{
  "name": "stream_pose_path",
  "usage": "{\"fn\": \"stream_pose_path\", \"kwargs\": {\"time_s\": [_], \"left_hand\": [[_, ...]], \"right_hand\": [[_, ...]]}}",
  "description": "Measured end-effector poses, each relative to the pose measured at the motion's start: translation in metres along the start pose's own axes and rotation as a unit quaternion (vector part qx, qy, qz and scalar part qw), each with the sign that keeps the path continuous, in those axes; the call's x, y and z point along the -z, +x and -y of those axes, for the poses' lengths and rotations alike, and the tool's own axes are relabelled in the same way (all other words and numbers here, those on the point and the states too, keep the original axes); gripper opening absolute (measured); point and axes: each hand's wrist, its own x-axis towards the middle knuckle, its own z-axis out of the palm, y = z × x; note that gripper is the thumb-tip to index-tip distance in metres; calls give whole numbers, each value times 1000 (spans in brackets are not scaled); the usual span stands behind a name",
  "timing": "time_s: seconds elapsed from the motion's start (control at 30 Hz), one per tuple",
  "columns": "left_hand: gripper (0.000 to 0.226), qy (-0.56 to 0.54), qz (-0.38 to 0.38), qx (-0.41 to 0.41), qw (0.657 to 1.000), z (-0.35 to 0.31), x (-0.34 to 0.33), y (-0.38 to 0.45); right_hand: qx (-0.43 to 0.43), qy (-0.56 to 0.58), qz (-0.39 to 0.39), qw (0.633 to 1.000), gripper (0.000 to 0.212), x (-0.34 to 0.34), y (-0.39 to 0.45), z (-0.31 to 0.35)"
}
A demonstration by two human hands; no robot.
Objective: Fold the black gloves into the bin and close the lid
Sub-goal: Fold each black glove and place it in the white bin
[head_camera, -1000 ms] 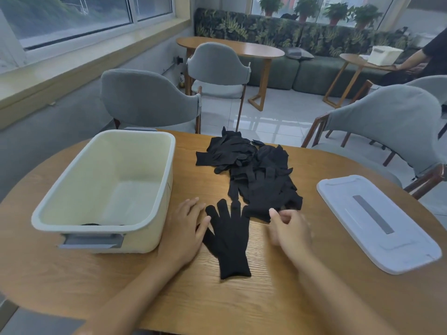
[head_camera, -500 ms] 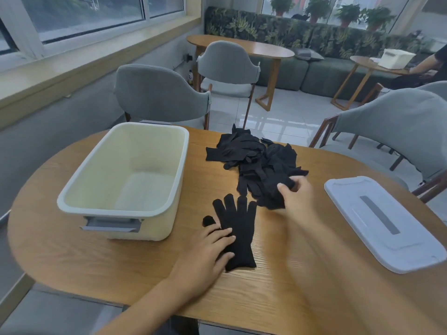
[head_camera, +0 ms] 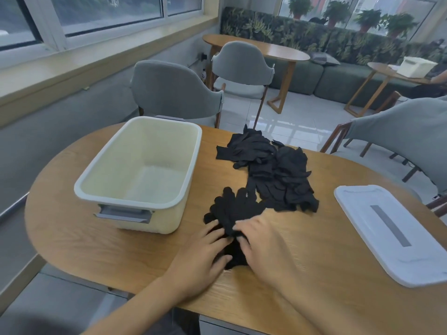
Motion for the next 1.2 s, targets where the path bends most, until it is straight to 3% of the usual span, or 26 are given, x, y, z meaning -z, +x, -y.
{"fn": "stream_pose_path", "kwargs": {"time_s": [0.17,0.5,0.7,1.0,1.2], "left_hand": [[42,31,-23,15,999,-2,-2,-2],[48,-14,56,46,997,1,3,8],[44,-18,24,38,999,3,-1,7],[23,-17,23,22,999,2,3,11],[24,-10,28,26,999,5,0,12]], "right_hand": [[-26,24,-26,999,29,-23,-17,-10],[-61,62,-48,995,38,-27,-19,-15],[-104,98,-29,989,41,-29,-29,-9],[-62,122,-15,990,36,-37,-30,-19],[-46,121,-7,992,36,-40,-28,-22]]}}
